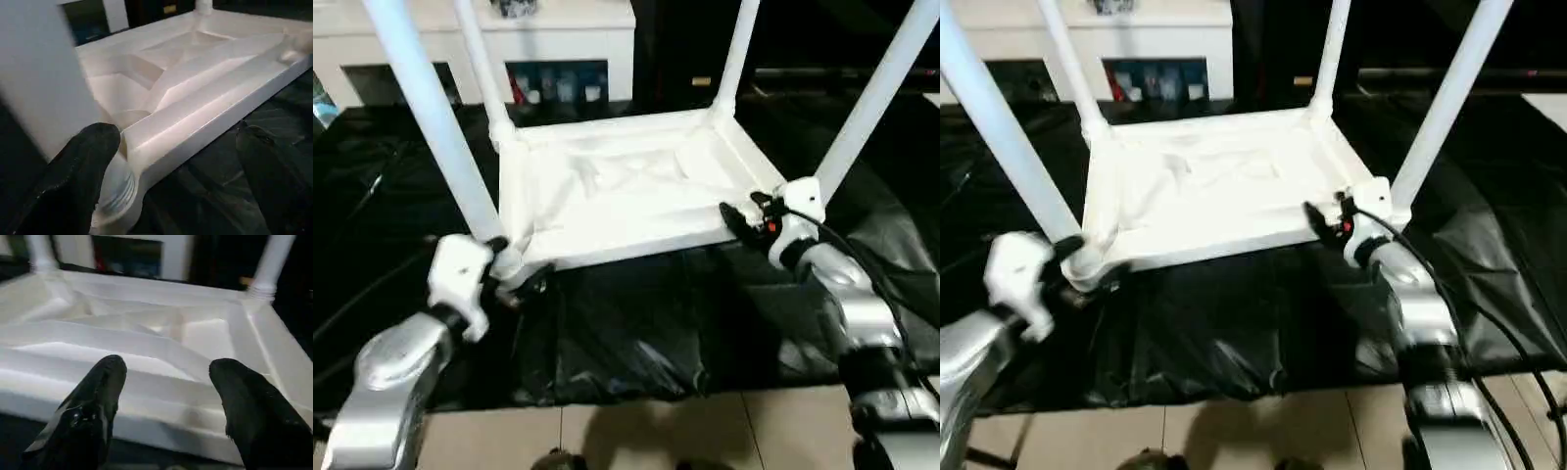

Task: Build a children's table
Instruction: Rotate table base

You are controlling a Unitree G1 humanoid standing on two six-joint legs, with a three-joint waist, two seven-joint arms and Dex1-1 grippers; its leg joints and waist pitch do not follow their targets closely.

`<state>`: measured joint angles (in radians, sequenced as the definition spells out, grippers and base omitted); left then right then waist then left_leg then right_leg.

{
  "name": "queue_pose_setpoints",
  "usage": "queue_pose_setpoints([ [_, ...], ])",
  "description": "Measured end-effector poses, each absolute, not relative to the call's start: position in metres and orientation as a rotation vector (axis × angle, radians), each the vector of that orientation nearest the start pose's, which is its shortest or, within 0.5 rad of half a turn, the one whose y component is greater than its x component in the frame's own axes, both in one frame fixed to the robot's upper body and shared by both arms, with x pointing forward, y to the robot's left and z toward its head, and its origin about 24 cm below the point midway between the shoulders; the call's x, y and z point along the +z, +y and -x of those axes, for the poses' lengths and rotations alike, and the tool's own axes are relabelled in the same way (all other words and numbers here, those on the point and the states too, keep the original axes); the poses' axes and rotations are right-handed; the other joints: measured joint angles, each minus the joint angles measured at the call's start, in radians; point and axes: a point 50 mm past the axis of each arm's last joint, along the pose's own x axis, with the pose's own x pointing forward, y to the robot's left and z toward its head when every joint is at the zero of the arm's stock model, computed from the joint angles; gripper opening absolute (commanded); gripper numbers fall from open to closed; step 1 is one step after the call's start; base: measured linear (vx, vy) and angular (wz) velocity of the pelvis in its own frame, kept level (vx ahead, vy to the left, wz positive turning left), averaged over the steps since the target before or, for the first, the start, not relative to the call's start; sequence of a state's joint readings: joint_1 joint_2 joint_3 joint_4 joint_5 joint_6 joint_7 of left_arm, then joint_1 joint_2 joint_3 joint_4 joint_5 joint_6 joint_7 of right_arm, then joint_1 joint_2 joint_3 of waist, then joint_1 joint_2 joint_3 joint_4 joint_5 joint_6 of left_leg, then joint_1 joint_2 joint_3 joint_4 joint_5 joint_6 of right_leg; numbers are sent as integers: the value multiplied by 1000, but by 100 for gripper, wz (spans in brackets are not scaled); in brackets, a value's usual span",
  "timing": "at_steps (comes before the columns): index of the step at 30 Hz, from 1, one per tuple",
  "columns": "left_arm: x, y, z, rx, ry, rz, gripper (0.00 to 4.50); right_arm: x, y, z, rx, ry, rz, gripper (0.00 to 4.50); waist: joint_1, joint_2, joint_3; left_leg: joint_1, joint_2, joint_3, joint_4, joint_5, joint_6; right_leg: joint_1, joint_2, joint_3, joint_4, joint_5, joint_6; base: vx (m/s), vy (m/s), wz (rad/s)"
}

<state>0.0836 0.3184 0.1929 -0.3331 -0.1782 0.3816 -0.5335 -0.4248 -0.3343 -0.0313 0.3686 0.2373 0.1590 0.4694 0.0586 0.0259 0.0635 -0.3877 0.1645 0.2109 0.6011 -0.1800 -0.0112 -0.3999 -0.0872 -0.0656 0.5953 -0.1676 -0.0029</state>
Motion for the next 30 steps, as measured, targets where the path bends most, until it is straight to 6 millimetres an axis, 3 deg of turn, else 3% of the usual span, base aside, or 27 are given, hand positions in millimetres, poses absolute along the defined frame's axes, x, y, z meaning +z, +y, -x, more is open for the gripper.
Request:
queue_pose_setpoints([
  [3,80,227,-221,-293,126,-74,450,70,-196,-313,445,164,52,367,0,0,0,2,0,-1,0,0,0,1,0,0,0,0,1,0,0,0],
  [7,82,237,-227,-211,105,-68,450,69,-194,-298,488,203,19,402,1,0,0,2,0,-1,0,0,0,2,0,0,-1,0,2,0,0,0],
  [12,90,238,-251,-185,61,-62,450,65,-188,-285,535,270,24,445,2,-2,-1,2,-2,-3,0,0,0,2,0,0,-3,-1,2,0,0,0],
  [16,95,229,-275,-291,50,-71,450,54,-188,-286,421,342,35,445,-1,-2,-1,3,-4,-5,0,0,0,1,-1,0,-5,-1,2,0,0,0],
  [24,94,232,-311,-411,86,-10,450,43,-195,-301,302,425,62,445,-7,-1,-1,3,-6,-7,0,0,0,-1,-1,0,-5,0,2,0,0,0],
  [30,103,231,-308,-740,83,223,450,41,-182,-327,306,413,43,445,2,-1,-1,1,-8,-6,0,0,0,-4,-4,0,1,9,-8,0,0,0],
])
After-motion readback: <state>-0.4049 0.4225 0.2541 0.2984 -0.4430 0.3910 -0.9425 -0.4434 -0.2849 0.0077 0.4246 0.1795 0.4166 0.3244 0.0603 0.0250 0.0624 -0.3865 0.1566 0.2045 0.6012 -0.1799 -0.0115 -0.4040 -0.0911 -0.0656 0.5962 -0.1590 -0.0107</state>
